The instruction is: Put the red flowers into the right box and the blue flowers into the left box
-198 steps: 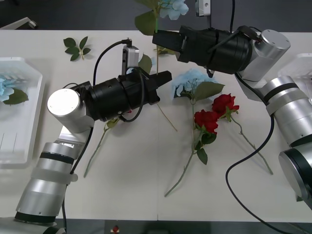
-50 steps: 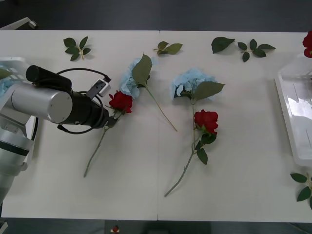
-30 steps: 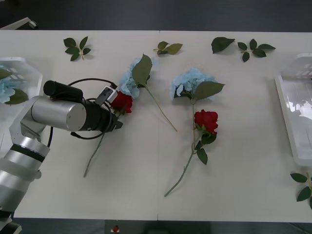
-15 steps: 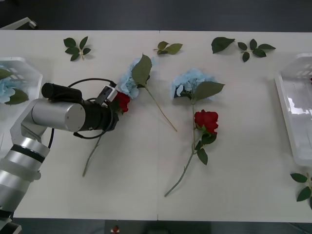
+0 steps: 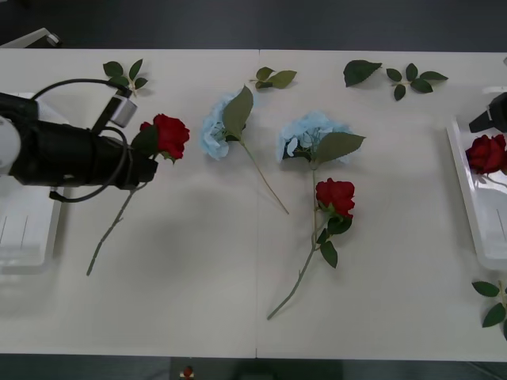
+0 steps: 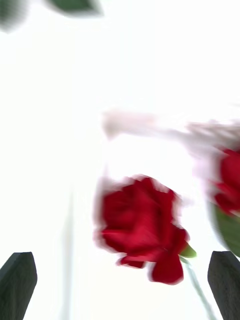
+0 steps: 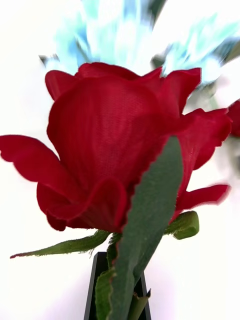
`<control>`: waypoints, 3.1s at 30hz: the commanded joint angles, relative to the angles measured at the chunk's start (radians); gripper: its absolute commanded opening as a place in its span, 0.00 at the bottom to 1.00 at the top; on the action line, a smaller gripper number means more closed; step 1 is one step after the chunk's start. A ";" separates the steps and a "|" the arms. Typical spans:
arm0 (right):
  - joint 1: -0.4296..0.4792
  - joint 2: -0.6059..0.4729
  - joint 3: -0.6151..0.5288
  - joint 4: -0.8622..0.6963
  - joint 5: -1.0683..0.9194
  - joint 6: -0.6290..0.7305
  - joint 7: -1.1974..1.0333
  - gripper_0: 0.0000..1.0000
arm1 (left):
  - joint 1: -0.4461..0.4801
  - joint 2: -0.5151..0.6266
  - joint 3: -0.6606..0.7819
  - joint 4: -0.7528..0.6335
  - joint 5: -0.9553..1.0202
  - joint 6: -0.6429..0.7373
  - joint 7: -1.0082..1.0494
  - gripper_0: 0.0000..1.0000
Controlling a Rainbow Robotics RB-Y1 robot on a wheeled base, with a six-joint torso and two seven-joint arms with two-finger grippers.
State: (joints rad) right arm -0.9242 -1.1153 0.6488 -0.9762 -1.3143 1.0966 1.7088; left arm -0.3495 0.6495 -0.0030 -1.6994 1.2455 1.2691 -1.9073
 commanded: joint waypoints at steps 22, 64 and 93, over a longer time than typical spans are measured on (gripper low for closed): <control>0.384 0.066 -0.353 -0.530 -0.672 -0.144 0.301 1.00 | 0.035 -0.220 0.018 -0.014 0.793 -0.428 -0.190 0.00; 0.601 0.566 -0.271 -0.654 -0.864 -0.253 0.996 0.93 | 0.012 -0.534 -0.158 -0.006 0.585 -0.611 -0.262 0.00; 0.574 0.591 -0.242 -0.654 -0.867 -0.323 0.996 0.00 | 0.012 -0.429 -0.153 -0.006 0.611 -0.600 -0.250 0.63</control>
State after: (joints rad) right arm -0.3261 -0.5213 0.4086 -1.5978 -2.1747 0.7746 2.6912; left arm -0.3024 0.1679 -0.1425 -1.6905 1.8321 0.6645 -2.1718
